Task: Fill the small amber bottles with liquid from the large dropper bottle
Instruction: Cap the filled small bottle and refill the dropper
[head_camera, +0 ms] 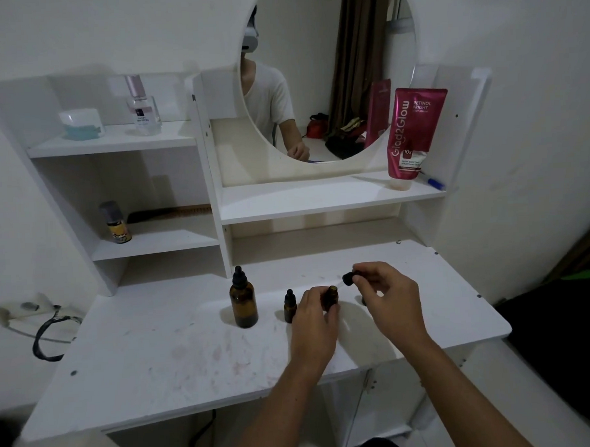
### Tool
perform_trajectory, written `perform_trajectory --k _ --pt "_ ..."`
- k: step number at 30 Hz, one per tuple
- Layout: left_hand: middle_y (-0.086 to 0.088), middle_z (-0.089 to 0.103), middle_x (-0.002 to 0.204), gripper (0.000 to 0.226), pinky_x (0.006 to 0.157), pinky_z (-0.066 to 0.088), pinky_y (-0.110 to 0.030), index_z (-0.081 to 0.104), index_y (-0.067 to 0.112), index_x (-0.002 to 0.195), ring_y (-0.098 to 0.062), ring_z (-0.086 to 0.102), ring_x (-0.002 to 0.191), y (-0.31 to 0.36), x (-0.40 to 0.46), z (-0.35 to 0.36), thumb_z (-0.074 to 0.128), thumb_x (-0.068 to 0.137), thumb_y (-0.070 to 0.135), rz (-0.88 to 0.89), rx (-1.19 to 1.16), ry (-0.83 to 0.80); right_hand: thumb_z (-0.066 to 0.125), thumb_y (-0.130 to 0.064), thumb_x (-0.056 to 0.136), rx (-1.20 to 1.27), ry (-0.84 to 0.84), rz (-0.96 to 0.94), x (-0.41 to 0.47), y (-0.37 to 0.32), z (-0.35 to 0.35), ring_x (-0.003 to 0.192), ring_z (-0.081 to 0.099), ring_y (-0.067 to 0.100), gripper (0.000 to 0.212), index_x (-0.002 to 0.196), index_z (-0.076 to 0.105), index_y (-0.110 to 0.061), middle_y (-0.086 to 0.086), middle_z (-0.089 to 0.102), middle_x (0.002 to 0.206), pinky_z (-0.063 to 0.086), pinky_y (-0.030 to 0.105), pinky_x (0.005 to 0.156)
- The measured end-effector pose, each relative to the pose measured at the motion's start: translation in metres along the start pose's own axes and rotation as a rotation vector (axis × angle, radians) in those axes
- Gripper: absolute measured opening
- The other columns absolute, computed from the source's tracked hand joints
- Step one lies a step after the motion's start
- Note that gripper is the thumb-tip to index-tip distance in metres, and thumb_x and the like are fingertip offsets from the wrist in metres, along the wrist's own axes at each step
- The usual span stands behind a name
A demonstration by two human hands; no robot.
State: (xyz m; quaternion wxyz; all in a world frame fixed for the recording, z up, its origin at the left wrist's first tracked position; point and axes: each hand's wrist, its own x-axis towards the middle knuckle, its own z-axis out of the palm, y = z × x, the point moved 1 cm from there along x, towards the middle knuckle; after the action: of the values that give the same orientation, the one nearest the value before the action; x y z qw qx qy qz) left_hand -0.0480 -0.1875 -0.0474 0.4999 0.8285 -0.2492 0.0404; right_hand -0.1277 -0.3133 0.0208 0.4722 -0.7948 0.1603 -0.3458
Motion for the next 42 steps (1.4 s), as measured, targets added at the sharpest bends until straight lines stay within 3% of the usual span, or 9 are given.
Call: perform_trajectory --k 7,12,20,23,26,31,34,38,42 --pt "0.016 0.062 0.12 0.023 0.093 0.045 -0.011 0.061 0.026 0.126 0.0 0.058 0.107 0.0 0.0 -0.001 0.059 0.103 0.026 -0.004 -0.021 -0.004 0.075 -0.007 0.094 -0.222 -0.148 -0.196 0.014 -0.001 0.012 0.092 0.072 -0.001 0.021 0.112 0.077 -0.018 -0.009 0.077 0.103 0.054 0.008 0.082" --pt "0.015 0.063 0.117 0.022 0.091 0.045 -0.009 0.062 0.024 0.125 -0.001 0.059 0.104 0.0 0.0 -0.001 0.057 0.103 0.023 -0.009 -0.028 -0.008 0.073 -0.006 0.094 -0.324 -0.278 -0.19 0.02 0.002 0.026 0.092 0.071 0.003 0.022 0.112 0.078 -0.018 -0.007 0.077 0.105 0.058 0.018 0.086" --pt "0.013 0.063 0.111 0.017 0.09 0.05 -0.015 0.064 0.022 0.119 -0.003 0.061 0.101 -0.003 0.0 0.0 0.056 0.104 0.023 0.006 -0.046 -0.011 0.076 -0.034 0.092 -0.473 -0.192 -0.182 0.023 0.001 0.032 0.077 0.061 0.005 0.022 0.111 0.074 -0.024 -0.012 0.066 0.089 0.05 0.021 0.077" --pt "0.011 0.064 0.113 0.019 0.09 0.047 -0.01 0.064 0.02 0.12 -0.003 0.061 0.102 -0.002 0.0 0.0 0.057 0.103 0.023 0.018 -0.051 -0.006 0.073 -0.021 0.096 -0.383 -0.27 -0.235 0.02 0.003 0.03 0.094 0.067 0.006 0.027 0.123 0.072 -0.021 -0.009 0.072 0.112 0.058 0.025 0.085" --pt "0.013 0.063 0.111 0.017 0.084 0.042 -0.002 0.064 0.021 0.119 0.001 0.059 0.099 -0.001 0.0 -0.001 0.057 0.103 0.02 0.011 -0.039 -0.005 0.071 -0.012 0.096 -0.371 -0.299 -0.237 0.02 0.006 0.03 0.091 0.069 0.004 0.025 0.12 0.074 -0.02 -0.008 0.075 0.108 0.06 0.026 0.087" --pt "0.008 0.064 0.113 0.019 0.089 0.05 -0.014 0.064 0.017 0.121 -0.005 0.061 0.102 -0.003 0.0 0.0 0.058 0.102 0.017 0.017 -0.038 -0.002 0.075 -0.042 0.092 -0.46 -0.209 -0.216 0.022 0.007 0.034 0.073 0.055 -0.003 0.027 0.111 0.073 -0.023 -0.012 0.061 0.091 0.047 0.016 0.074" --pt "0.01 0.064 0.115 0.022 0.093 0.053 -0.019 0.063 0.019 0.124 -0.006 0.062 0.104 -0.001 -0.001 -0.001 0.057 0.103 0.022 0.01 -0.054 -0.007 0.07 -0.031 0.096 -0.39 -0.22 -0.241 0.02 0.005 0.03 0.088 0.064 0.002 0.024 0.118 0.072 -0.022 -0.01 0.067 0.109 0.056 0.022 0.083" --pt "0.013 0.063 0.113 0.02 0.085 0.043 -0.004 0.063 0.021 0.122 -0.001 0.059 0.102 -0.001 0.0 -0.001 0.057 0.103 0.02 0.011 -0.047 -0.002 0.066 -0.006 0.097 -0.394 -0.321 -0.256 0.021 0.004 0.029 0.096 0.069 0.007 0.028 0.12 0.074 -0.017 -0.005 0.074 0.112 0.059 0.026 0.091" --pt "0.015 0.063 0.112 0.018 0.084 0.042 -0.002 0.064 0.021 0.119 0.0 0.06 0.101 -0.002 0.0 0.0 0.058 0.102 0.019 0.0 -0.046 -0.002 0.073 -0.032 0.096 -0.498 -0.255 -0.224 0.023 0.007 0.031 0.076 0.057 0.001 0.022 0.115 0.074 -0.02 -0.01 0.064 0.094 0.05 0.014 0.076"
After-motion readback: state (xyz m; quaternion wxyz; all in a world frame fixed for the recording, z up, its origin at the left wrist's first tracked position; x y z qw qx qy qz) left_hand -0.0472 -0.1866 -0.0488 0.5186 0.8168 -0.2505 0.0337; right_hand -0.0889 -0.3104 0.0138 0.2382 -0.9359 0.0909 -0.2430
